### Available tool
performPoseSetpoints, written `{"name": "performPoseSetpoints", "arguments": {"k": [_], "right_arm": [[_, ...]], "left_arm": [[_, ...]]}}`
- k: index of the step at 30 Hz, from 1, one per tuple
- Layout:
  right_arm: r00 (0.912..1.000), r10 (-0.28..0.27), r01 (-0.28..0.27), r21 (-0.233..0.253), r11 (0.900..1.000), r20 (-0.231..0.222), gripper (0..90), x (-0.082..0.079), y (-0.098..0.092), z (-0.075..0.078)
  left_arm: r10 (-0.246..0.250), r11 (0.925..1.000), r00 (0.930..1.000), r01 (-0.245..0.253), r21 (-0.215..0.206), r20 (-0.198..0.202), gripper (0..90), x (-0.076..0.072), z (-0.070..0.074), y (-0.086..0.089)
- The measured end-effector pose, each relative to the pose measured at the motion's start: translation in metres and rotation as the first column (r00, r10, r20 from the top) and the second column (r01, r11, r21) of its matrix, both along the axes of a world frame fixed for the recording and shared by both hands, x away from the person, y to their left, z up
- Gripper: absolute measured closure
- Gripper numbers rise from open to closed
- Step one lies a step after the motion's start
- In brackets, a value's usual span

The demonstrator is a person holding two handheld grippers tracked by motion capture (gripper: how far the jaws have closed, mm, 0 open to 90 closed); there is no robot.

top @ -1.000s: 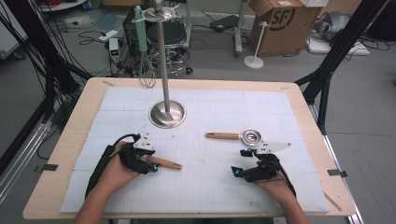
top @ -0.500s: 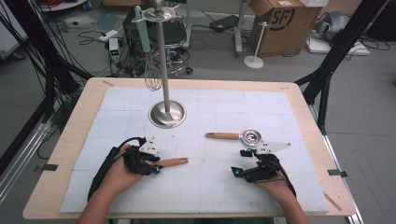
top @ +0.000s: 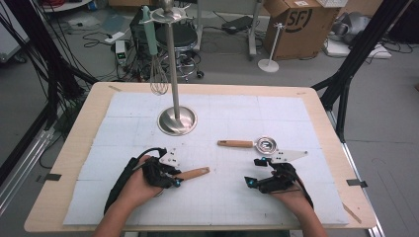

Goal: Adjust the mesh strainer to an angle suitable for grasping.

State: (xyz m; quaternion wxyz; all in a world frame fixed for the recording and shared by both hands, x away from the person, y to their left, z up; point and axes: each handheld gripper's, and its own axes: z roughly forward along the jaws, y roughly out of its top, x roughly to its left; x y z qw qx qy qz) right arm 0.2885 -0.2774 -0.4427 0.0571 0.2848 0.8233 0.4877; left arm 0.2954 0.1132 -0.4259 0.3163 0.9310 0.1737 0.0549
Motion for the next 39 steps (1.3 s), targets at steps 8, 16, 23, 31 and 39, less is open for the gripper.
{"name": "performPoseSetpoints", "arguments": {"k": [8,16,23,31,39], "right_arm": [[1.0000,0.003,-0.003,0.002,1.000,0.002,16.7,-0.001,0.000,0.000],[1.0000,-0.002,0.002,0.012,1.000,0.007,16.7,-0.001,-0.001,0.001],[1.0000,0.005,-0.005,0.006,1.000,0.002,16.7,-0.001,-0.001,0.001],[1.0000,0.008,-0.008,0.000,1.000,0.003,16.7,-0.001,0.000,0.000],[1.0000,0.008,-0.008,-0.001,1.000,-0.001,16.7,-0.001,0.000,0.000]], "left_arm": [[0.026,0.9988,0.9996,-0.025,-0.041,0.009,59.1,0.001,0.005,0.007],[0.032,0.9938,0.9992,-0.030,-0.107,0.021,52.6,0.002,0.016,0.008],[0.035,0.9862,0.9993,-0.032,-0.163,0.011,46.4,0.001,0.018,0.012],[0.038,0.9812,0.9993,-0.038,-0.189,-0.003,41.7,0.001,0.017,0.017],[0.043,0.9790,0.9990,-0.044,-0.199,-0.009,37.2,0.002,0.016,0.020]]}}
